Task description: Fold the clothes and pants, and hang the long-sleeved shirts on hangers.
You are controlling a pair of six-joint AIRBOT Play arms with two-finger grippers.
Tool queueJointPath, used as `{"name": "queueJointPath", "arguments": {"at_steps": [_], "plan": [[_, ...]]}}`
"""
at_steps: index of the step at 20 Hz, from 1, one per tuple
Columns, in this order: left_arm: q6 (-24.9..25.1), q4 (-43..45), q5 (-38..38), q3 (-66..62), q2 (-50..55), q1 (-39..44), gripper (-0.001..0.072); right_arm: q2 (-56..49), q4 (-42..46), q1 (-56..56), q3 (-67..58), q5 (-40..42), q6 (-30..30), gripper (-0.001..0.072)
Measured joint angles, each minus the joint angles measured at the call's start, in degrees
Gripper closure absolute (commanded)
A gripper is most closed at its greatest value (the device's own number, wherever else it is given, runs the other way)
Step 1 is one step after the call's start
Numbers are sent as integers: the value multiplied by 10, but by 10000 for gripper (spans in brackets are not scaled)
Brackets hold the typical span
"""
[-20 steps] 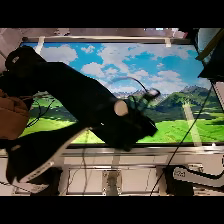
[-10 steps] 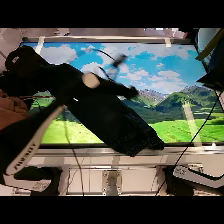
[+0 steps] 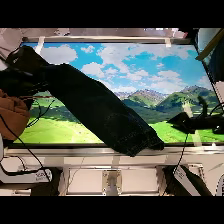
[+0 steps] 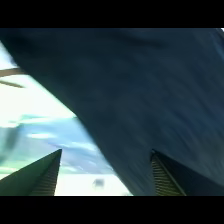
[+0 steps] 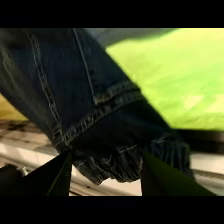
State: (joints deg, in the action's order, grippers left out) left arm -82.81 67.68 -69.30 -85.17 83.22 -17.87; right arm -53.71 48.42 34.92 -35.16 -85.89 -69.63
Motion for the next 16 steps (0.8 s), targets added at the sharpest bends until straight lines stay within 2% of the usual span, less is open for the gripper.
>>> {"name": "queueJointPath", "arguments": {"at_steps": [2,6,12,13,14,15,16], "plan": [[7,-29,38,1,26,-33,7,17,-33,0,68,5,0,155],[27,-66,130,1,96,-45,7,32,-108,0,163,10,1,156],[35,-109,270,0,186,-12,11,37,-154,0,200,35,2,156],[36,-116,293,0,197,-5,38,37,-157,0,202,42,3,157],[36,-121,311,0,206,2,166,37,-159,0,203,50,6,157],[36,-125,328,0,213,9,450,37,-162,0,204,56,9,159],[37,-129,345,0,219,16,679,37,-162,0,205,65,12,160]]}}
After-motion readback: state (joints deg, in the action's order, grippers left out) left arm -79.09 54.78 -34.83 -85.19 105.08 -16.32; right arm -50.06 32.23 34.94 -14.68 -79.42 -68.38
